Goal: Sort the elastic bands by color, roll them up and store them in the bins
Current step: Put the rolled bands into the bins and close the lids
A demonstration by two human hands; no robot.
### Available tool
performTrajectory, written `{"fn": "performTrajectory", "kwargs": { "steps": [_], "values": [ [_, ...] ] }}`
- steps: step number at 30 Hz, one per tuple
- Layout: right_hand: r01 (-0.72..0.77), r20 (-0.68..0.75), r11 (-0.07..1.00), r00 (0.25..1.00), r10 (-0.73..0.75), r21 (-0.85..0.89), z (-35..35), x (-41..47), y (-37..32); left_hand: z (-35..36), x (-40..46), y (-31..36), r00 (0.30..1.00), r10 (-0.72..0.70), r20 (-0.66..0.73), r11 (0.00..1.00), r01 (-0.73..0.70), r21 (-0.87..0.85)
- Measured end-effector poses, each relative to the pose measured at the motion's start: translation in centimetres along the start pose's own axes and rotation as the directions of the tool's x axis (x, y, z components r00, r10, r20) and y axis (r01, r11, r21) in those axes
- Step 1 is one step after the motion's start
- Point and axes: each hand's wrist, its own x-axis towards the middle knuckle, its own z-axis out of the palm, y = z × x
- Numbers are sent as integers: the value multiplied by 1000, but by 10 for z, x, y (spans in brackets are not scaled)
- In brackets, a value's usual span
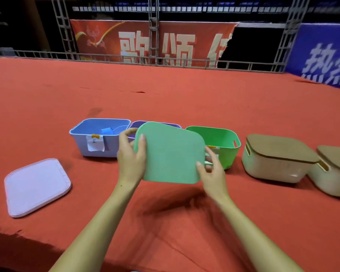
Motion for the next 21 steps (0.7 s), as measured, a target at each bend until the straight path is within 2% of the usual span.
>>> {"fn": "performTrajectory", "kwargs": {
  "steps": [3,7,10,13,17,21],
  "values": [
    [-23,-83,996,996,16,-89,-28,19,2,33,6,-5,998,-17,53,995,12,101],
    [-67,-188,978,982,30,-196,-60,54,2,76,22,-5,985,-48,164,994,30,109],
    [-75,-211,962,977,18,-263,-79,78,-3,103,40,-1,958,-73,277,979,16,202],
    [-92,-176,945,984,37,-314,-93,100,-6,130,59,0,920,-108,378,967,9,255],
    [-115,-180,927,982,52,-357,-102,127,0,155,79,-1,923,-69,378,965,-35,262],
    [-141,-163,908,983,82,-394,-107,146,2,179,94,-9,929,-137,345,950,25,310]
  ]
}}
